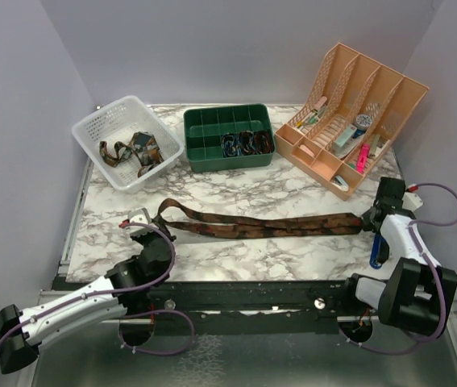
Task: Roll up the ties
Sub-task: Flatten out the tie at the center of the board.
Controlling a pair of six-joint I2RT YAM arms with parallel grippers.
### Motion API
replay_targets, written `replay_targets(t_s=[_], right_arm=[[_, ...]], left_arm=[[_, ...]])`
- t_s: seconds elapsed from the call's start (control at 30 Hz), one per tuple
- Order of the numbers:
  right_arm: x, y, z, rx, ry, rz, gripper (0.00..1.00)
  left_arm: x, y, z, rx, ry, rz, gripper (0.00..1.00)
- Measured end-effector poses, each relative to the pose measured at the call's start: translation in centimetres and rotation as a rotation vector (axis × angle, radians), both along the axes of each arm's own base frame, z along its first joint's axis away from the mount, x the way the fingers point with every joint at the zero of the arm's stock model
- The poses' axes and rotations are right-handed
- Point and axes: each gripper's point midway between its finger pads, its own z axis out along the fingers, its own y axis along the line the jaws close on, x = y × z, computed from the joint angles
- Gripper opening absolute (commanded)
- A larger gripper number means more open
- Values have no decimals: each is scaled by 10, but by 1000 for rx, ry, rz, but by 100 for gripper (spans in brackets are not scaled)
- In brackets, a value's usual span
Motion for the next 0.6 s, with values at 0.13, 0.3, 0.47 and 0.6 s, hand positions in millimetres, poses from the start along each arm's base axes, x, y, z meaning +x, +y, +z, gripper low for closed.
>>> replay_targets(t_s=[0.13, 0.3, 0.47, 0.6], right_arm=[[0, 3, 5, 24, -15, 8, 11], [1, 4, 21, 1, -61, 51, 46], [6, 16, 22, 37, -67, 148, 64], [18, 28, 37, 76, -106, 230, 63]], left_arm=[[-1, 1, 5, -37, -18, 0, 43], [-4, -3, 3, -53, 8, -44, 78], [-9, -7, 24, -139, 13, -76, 89], [-14, -5, 46, -217, 4, -90, 88]])
